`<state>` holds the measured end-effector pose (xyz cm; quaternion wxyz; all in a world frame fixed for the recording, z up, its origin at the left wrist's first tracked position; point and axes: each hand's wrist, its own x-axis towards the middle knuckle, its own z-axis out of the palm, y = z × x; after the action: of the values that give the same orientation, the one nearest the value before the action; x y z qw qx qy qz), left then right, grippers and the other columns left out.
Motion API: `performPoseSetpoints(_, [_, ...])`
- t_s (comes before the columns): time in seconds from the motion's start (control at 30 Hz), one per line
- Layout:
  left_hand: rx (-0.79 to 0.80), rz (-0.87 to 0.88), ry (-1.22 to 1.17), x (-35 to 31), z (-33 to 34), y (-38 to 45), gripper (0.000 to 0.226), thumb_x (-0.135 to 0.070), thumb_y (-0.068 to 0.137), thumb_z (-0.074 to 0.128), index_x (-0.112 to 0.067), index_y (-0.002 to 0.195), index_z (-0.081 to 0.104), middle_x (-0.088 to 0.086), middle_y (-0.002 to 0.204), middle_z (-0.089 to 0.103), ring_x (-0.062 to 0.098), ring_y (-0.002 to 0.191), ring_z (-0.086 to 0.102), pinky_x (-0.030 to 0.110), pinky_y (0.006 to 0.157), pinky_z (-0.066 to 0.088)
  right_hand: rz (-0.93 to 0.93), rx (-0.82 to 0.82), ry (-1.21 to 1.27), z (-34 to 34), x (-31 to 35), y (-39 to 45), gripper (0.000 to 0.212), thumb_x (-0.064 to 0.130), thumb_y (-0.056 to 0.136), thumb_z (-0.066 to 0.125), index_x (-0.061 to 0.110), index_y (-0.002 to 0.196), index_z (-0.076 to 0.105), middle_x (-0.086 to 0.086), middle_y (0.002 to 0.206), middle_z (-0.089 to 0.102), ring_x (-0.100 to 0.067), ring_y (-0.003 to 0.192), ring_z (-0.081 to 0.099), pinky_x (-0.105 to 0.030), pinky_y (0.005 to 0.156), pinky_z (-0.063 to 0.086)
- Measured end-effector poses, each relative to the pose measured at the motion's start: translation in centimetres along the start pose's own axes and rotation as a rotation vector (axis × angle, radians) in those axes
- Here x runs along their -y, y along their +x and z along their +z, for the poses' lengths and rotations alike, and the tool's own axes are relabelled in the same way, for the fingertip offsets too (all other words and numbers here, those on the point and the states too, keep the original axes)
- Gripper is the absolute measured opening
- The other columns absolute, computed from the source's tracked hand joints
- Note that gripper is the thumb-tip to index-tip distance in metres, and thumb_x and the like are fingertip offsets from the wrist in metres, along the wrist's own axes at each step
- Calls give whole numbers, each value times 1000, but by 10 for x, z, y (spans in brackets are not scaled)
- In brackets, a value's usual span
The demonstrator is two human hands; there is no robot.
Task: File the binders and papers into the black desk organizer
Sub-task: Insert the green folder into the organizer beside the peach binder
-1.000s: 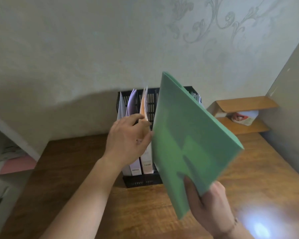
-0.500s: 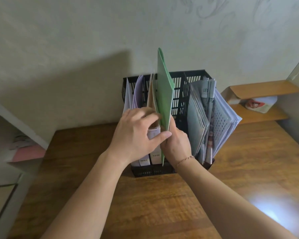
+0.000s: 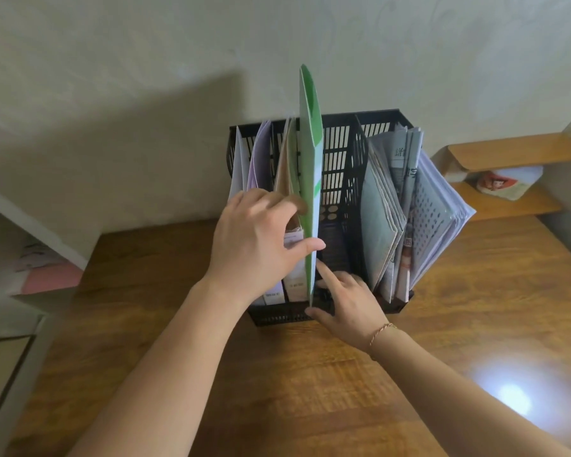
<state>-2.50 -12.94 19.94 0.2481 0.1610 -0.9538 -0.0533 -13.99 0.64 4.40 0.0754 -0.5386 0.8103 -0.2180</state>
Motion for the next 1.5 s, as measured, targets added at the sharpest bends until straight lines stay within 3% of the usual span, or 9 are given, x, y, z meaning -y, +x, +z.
performPoseSetpoints(0.23, [-18,-17,22,-1,1,-1,51,-62,76,66,-17,101,67,0,89,72,22,91,61,38,81,52,116,-38,-24,17,-8,9,74,49,91,44,33,149,1,14,99,70,-19,83,66,-33,63,50])
performPoseSetpoints(0.43, [-30,-19,28,-3,0,0,49,-63,76,63,-19,99,65,-4,80,63,16,83,54,28,74,41,26,-35,-127,12,-3,4,41,55,89,40,28,118,49,7,89,69,-19,84,63,-35,64,52])
performPoseSetpoints(0.7, [-27,-72,-38,-5,-2,0,48,-60,80,61,-26,113,60,-7,84,62,7,81,48,37,86,50,-238,-431,80,-173,61,43,33,23,89,52,22,121,60,8,98,71,-11,83,67,-31,70,57])
performPoseSetpoints(0.87, [13,-23,13,-7,-6,1,61,-58,77,64,-35,132,51,-12,84,62,10,86,52,45,94,50,-300,-24,-467,-255,54,138,60,38,83,62,40,138,38,11,136,50,-20,116,53,-41,91,48])
performPoseSetpoints(1.0, [21,-6,-5,-5,-6,1,57,-59,73,65,-30,122,61,-9,89,69,15,90,59,39,91,51,-467,352,-582,-239,46,180,55,48,78,68,32,128,51,6,140,45,-21,120,49,-38,95,43])
performPoseSetpoints(1.17, [-21,-22,-64,-5,-5,1,49,-57,67,70,-22,100,66,-4,87,70,16,86,60,33,81,51,-702,237,-596,-211,40,189,36,48,83,62,27,111,65,1,115,62,-26,103,57,-37,82,47])
performPoseSetpoints(1.3, [-85,20,-63,-3,-1,1,42,-56,69,71,-21,92,68,-7,82,68,14,84,56,32,80,47,-950,86,-746,-203,42,183,19,38,87,60,23,93,70,-1,95,70,-31,86,64,-30,60,34])
performPoseSetpoints(1.37, [-128,49,-59,-2,2,-1,39,-55,72,70,-21,90,68,-6,82,68,14,84,55,33,82,46,-916,84,-693,-204,43,182,17,34,89,58,25,93,72,1,92,72,-30,82,65,-29,59,31])
performPoseSetpoints(1.5, [-146,58,-42,-2,4,-3,38,-54,74,73,-20,88,67,-6,82,68,16,84,54,41,88,45,-829,73,-523,-187,31,178,26,35,89,49,21,98,69,1,98,71,-31,88,66,-39,67,50])
